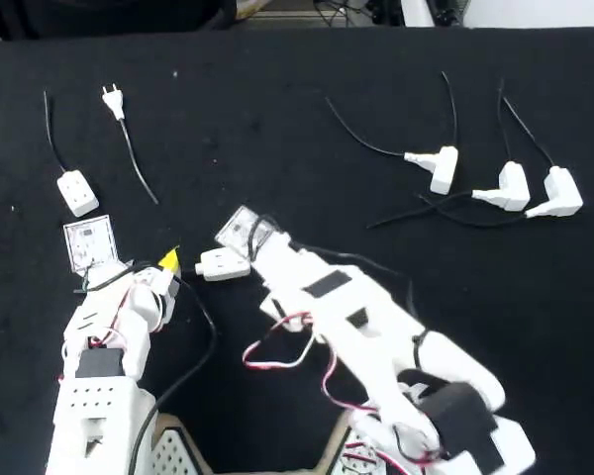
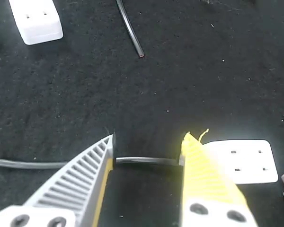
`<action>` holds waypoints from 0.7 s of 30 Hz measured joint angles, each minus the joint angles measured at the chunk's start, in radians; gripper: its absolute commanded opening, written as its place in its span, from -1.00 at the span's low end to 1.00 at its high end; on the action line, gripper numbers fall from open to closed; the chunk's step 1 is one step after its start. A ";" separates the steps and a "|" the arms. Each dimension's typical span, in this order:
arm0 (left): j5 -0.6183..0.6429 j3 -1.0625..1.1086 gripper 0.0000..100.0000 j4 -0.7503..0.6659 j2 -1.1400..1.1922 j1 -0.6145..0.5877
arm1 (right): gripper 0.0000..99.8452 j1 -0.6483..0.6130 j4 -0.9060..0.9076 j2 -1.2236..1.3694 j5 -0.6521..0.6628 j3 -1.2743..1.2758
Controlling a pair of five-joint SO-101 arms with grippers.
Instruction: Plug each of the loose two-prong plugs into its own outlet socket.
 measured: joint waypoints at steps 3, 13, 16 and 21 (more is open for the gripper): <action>0.000 0.000 -0.53 0.000 0.000 0.000 | -0.98 0.029 0.008 -0.011 0.000 -0.006; 0.000 0.000 -0.53 0.000 0.000 0.000 | -0.98 0.074 0.158 -0.331 -0.009 0.055; 0.000 0.000 -0.53 0.000 0.000 0.000 | -0.98 0.069 0.170 -0.331 -0.031 0.055; 0.000 0.000 -0.53 0.000 0.000 0.000 | -0.98 -0.009 0.170 -0.288 -0.057 0.055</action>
